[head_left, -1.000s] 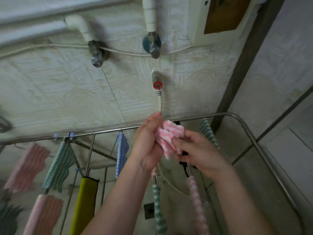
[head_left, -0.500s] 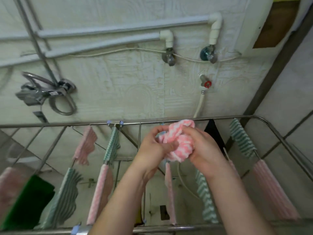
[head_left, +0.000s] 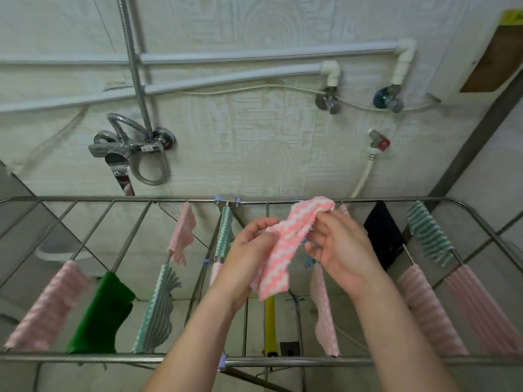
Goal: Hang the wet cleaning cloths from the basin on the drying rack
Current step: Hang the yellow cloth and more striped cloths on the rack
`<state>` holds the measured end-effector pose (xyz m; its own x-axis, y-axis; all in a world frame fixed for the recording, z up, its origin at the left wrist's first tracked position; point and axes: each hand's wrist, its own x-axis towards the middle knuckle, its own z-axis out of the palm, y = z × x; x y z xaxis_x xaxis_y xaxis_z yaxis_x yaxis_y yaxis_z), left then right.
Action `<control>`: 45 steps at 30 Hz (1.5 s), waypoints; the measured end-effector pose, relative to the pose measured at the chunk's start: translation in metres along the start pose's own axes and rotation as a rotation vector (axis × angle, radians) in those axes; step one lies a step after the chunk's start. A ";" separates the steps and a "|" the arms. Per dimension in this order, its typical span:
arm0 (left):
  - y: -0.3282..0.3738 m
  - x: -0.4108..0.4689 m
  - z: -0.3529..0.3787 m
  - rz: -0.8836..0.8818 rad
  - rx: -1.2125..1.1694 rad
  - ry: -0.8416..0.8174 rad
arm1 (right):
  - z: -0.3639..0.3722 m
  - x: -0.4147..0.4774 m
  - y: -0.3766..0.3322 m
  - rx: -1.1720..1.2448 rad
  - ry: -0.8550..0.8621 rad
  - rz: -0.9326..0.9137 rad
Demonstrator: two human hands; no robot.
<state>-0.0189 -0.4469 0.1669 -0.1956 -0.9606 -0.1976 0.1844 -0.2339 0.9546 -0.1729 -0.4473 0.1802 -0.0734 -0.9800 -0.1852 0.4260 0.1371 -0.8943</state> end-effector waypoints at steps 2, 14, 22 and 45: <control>0.001 0.003 -0.005 -0.020 -0.053 -0.002 | 0.001 0.004 0.000 0.146 -0.014 0.084; 0.022 0.050 -0.017 0.426 0.528 0.115 | -0.022 0.052 -0.008 -0.619 -0.238 -0.121; 0.037 0.077 -0.016 0.303 1.053 -0.048 | -0.051 0.074 -0.030 -1.581 0.031 -0.351; 0.014 0.110 -0.069 0.106 -0.060 -0.007 | -0.053 0.107 -0.014 0.072 -0.138 0.221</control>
<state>0.0289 -0.5665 0.1429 -0.1789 -0.9794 -0.0939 0.2619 -0.1394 0.9550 -0.2342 -0.5465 0.1511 0.1497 -0.9386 -0.3108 0.4811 0.3438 -0.8064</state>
